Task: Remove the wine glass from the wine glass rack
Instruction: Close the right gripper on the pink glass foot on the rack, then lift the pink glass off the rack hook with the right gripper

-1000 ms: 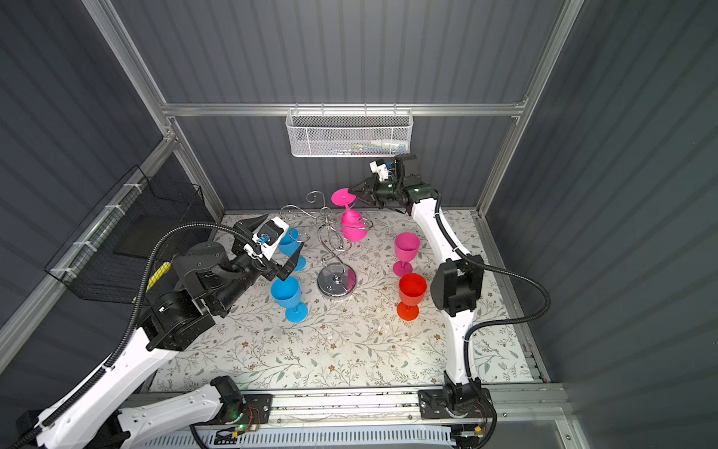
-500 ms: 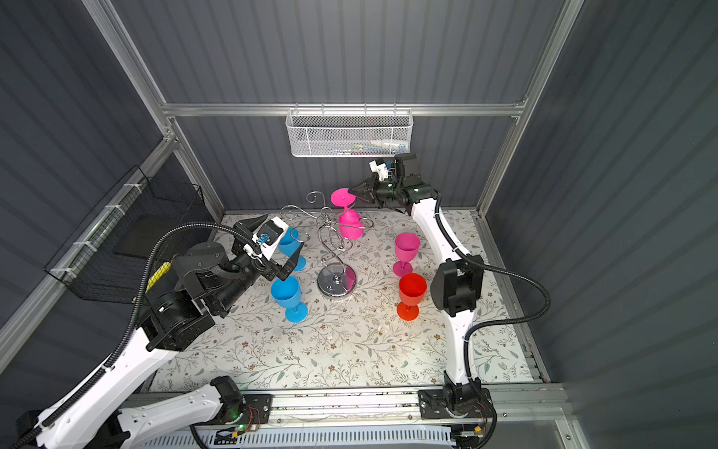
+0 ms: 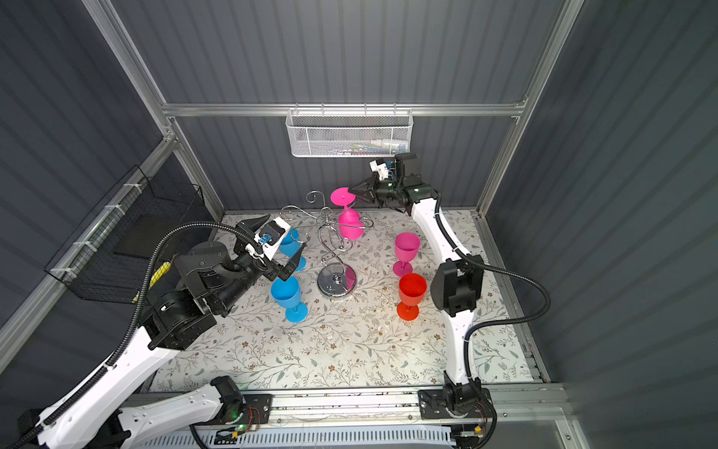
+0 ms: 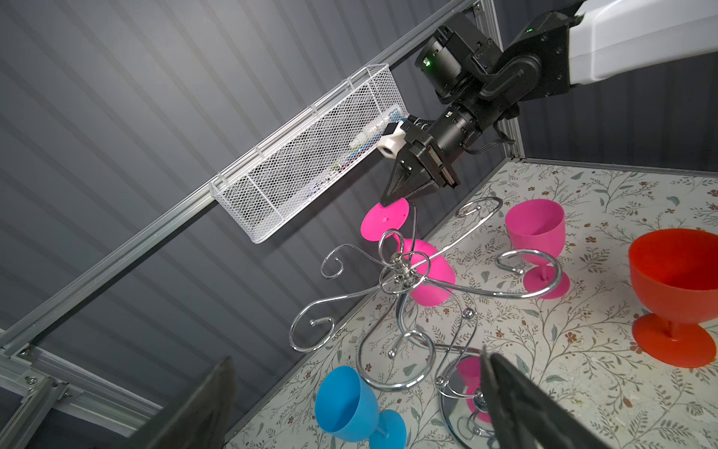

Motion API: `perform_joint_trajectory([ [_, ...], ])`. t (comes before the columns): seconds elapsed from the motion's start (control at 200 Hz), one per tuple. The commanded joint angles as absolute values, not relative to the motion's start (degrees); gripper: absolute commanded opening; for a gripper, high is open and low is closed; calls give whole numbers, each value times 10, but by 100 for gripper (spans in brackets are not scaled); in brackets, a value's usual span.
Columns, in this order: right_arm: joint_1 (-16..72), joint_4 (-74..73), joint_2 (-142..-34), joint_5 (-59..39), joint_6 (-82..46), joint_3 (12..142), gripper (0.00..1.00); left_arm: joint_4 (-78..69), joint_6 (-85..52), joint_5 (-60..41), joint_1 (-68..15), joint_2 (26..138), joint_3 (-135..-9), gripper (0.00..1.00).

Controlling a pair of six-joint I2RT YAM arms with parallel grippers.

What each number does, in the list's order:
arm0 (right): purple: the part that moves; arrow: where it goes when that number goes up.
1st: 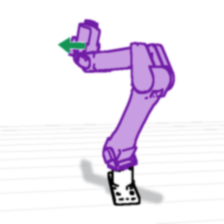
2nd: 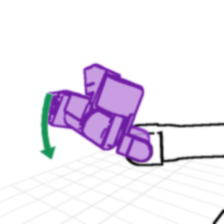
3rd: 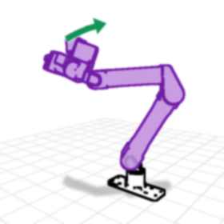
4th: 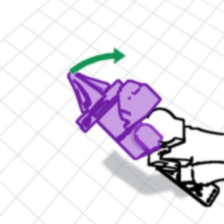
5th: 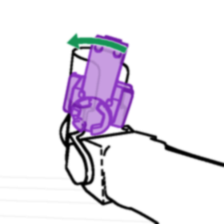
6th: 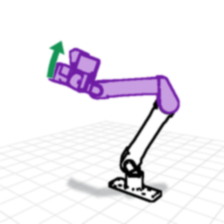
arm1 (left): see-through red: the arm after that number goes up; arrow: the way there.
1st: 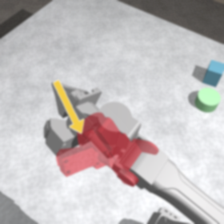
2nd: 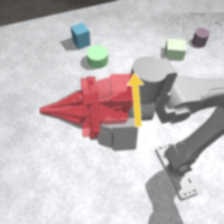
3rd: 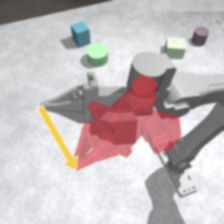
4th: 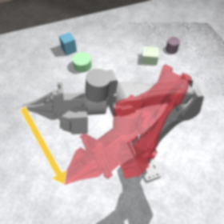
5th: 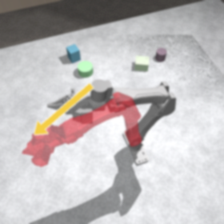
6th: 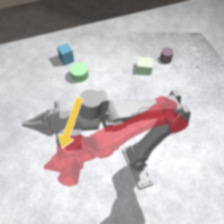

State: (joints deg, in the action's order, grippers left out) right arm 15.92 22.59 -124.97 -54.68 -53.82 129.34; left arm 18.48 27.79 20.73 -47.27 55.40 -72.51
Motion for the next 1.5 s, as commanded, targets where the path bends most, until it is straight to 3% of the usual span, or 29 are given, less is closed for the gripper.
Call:
perform_joint_trajectory([
  [0.0, 157, 204, -1217, -552, -543, 1295, 0, 192, 266, 199, -471, 551, -731, 100],
  [1.491, 126, 192, -1119, -533, -530, 1176, 0, 196, 259, 189, -471, 552, -736, 100],
])
